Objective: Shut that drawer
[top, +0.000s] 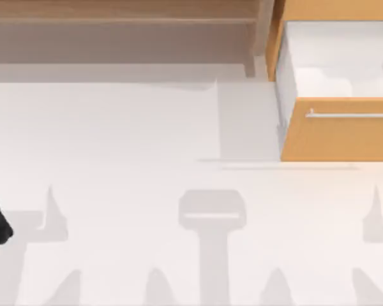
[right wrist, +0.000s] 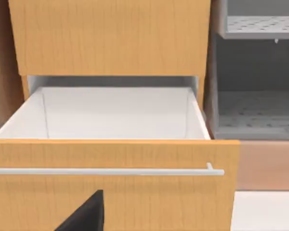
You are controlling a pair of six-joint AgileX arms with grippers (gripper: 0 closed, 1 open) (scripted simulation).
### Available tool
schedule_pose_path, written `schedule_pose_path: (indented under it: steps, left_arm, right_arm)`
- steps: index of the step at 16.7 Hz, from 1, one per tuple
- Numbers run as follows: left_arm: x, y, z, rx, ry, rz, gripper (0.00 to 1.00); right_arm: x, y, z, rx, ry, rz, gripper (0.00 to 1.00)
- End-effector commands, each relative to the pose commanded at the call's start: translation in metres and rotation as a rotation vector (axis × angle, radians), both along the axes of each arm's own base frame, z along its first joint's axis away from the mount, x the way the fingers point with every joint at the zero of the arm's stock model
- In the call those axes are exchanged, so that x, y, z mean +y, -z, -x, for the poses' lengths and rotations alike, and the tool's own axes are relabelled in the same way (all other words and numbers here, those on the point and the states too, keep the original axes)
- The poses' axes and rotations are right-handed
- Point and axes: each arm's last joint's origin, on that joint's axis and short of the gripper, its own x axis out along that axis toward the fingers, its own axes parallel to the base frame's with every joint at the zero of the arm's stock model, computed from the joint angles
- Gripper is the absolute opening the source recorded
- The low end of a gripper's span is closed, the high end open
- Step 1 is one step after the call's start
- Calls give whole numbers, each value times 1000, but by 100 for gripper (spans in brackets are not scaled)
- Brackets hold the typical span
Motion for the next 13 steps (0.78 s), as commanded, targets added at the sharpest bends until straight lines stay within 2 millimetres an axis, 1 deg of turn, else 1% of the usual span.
schedule_pose_path:
  steps: [2,3,5,7,10,13]
  left_arm:
    - [0,0,0,0,0,0,100]
    - [0,0,0,0,0,0,100]
    - [0,0,0,0,0,0,100]
    - [0,0,0,0,0,0,100]
    - [0,0,0,0,0,0,100]
    - [0,0,0,0,0,0,100]
  right_arm:
    - [0,-1,0,-1,0,0,100]
    - [0,-4,0,-8,-1,0,100]
    - [-2,-20,-1,-33,-1,2,100]
    - [-4,-41,-5,-54,0,5,100]
    - [-10,-75,-23,-47,3,9,100]
    - [-21,-105,-56,-26,6,8,100]
